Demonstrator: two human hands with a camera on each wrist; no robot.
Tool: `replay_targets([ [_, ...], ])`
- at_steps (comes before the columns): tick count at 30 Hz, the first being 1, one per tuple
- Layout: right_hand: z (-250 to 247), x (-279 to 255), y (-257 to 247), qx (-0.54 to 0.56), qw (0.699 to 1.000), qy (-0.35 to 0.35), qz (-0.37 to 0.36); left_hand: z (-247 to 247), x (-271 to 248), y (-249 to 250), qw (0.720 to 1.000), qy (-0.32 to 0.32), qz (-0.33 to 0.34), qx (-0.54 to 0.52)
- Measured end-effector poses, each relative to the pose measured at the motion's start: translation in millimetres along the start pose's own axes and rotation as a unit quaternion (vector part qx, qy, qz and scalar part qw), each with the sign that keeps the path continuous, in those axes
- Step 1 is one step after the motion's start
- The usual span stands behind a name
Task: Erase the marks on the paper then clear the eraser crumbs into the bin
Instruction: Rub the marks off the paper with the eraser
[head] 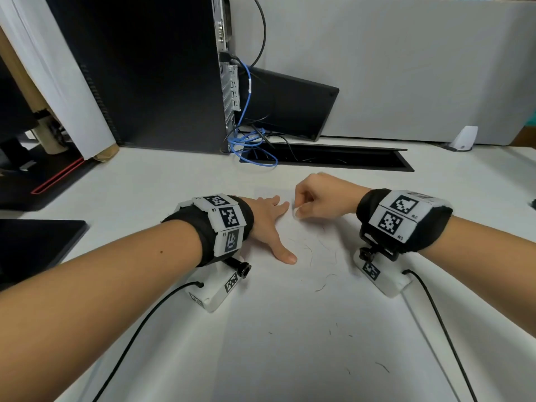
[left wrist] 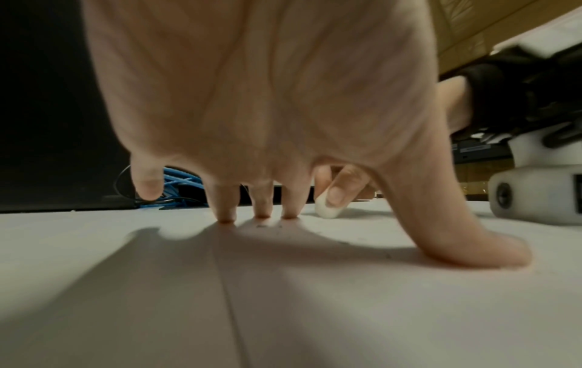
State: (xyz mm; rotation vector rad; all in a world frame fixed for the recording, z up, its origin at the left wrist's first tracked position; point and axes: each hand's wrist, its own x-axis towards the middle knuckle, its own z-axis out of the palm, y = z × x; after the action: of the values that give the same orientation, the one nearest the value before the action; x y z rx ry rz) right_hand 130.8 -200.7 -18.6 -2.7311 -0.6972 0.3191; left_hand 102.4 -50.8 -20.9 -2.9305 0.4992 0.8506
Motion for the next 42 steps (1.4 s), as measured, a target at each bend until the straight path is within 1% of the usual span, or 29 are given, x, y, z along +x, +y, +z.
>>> replay_targets([
  [1, -0.8, 0.8, 0.4, -0.01, 1.0, 0.017, 0.007, -0.3, -0.1, 0.2, 1.0, 0.0, -0.001, 0.0],
  [2, -0.1, 0.4, 0.8, 0.009, 1.0, 0.007, 0.01, -0.7, -0.5, 0.5, 1.0, -0.001, -0.001, -0.001],
  [5, 5.2, -6.2, -4.1, 0.11, 0.99, -0.092, -0.002, -1.7, 0.9, 0.4, 1.0, 0.0, 0.006, -0.003],
  [6, 6.4, -7.4, -5.3, 0.111, 0.989, -0.097, -0.004, -1.1, 0.8, 0.4, 1.0, -0.001, 0.008, -0.006],
  [9, 2.6, -2.1, -6.8, 0.022, 1.0, -0.006, -0.013, -0.2, 0.4, -1.4, 1.0, 0.001, 0.007, -0.012],
  [10, 1.9, -2.1, -6.8, 0.016, 1.0, 0.004, -0.01, 0.1, 0.3, -1.5, 1.0, 0.001, 0.007, -0.013],
  [11, 2.5, -3.0, -6.2, 0.036, 0.999, -0.012, -0.009, 0.3, 0.5, -1.4, 1.0, 0.001, 0.008, -0.013],
  [13, 4.8, -7.2, -7.4, 0.102, 0.99, -0.096, -0.017, 0.9, 1.4, -1.8, 1.0, 0.003, 0.01, -0.008],
  [14, 5.7, -9.5, -8.2, 0.121, 0.984, -0.126, -0.021, 1.1, 1.6, -2.1, 1.0, 0.003, 0.013, -0.007],
  [15, 6.2, -9.9, -7.4, 0.118, 0.985, -0.127, -0.022, 1.9, 2.3, -2.4, 1.0, 0.004, 0.016, -0.008],
  [18, 4.2, -3.5, -7.6, 0.061, 0.997, -0.037, -0.036, 3.7, 5.9, -5.8, 1.0, 0.007, 0.023, -0.019],
  [19, 4.0, -3.3, -7.8, 0.075, 0.996, -0.039, -0.035, 4.0, 7.5, -6.8, 0.999, 0.007, 0.025, -0.023],
  [22, 5.9, -7.5, -8.5, 0.135, 0.982, -0.122, -0.046, 4.5, 9.5, -7.0, 0.999, 0.008, 0.027, -0.021],
  [23, 7.2, -8.3, -8.7, 0.132, 0.981, -0.132, -0.049, 4.7, 9.4, -7.0, 0.999, 0.008, 0.027, -0.023],
  [24, 7.9, -7.0, -9.0, 0.116, 0.985, -0.12, -0.052, 4.8, 8.9, -6.9, 0.999, 0.008, 0.025, -0.027],
  [26, 7.9, -2.6, -11.6, 0.079, 0.993, -0.069, -0.06, 5.1, 9.1, -8.0, 0.999, 0.01, 0.024, -0.036],
  [27, 7.7, -1.9, -12.4, 0.076, 0.993, -0.057, -0.064, 5.0, 8.9, -8.0, 0.999, 0.009, 0.024, -0.039],
  [28, 7.3, -2.6, -12.0, 0.083, 0.992, -0.062, -0.066, 5.0, 8.3, -7.8, 0.999, 0.01, 0.023, -0.039],
  [29, 6.5, -4.7, -11.3, 0.093, 0.99, -0.084, -0.069, 4.9, 7.8, -7.1, 0.999, 0.011, 0.021, -0.036],
  [31, 6.1, -9.9, -9.5, 0.12, 0.979, -0.151, -0.071, 4.5, 6.2, -5.6, 1.0, 0.009, 0.012, -0.018],
  [32, 6.2, -10.5, -9.6, 0.116, 0.977, -0.162, -0.07, 4.1, 5.6, -5.4, 1.0, 0.007, 0.011, -0.016],
  [33, 6.8, -9.1, -9.4, 0.101, 0.982, -0.147, -0.068, 4.1, 5.3, -5.4, 1.0, 0.006, 0.014, -0.02],
  [35, 6.2, -3.5, -9.9, 0.049, 0.994, -0.063, -0.074, 3.1, 5.5, -5.9, 0.999, 0.006, 0.023, -0.029],
  [36, 4.9, -3.0, -10.1, 0.036, 0.996, -0.045, -0.071, 3.1, 5.2, -5.9, 0.999, 0.005, 0.023, -0.029],
  [37, 3.5, -4.7, -8.6, 0.045, 0.996, -0.056, -0.061, 3.0, 5.0, -5.7, 1.0, 0.004, 0.02, -0.023],
  [39, 1.3, -12.6, -4.0, 0.09, 0.986, -0.134, -0.042, 2.9, 4.0, -4.4, 1.0, 0.0, 0.006, -0.005],
  [40, 1.4, -16.8, -2.6, 0.108, 0.98, -0.161, -0.036, 2.7, 3.5, -3.8, 1.0, -0.003, 0.001, 0.003],
  [41, 2.0, -19.3, -1.6, 0.109, 0.98, -0.162, -0.032, 3.0, 3.7, -3.3, 1.0, -0.005, -0.001, 0.004],
  [42, 2.7, -19.0, -0.4, 0.098, 0.985, -0.139, -0.031, 2.9, 4.2, -2.9, 1.0, -0.005, -0.001, 0.003],
])
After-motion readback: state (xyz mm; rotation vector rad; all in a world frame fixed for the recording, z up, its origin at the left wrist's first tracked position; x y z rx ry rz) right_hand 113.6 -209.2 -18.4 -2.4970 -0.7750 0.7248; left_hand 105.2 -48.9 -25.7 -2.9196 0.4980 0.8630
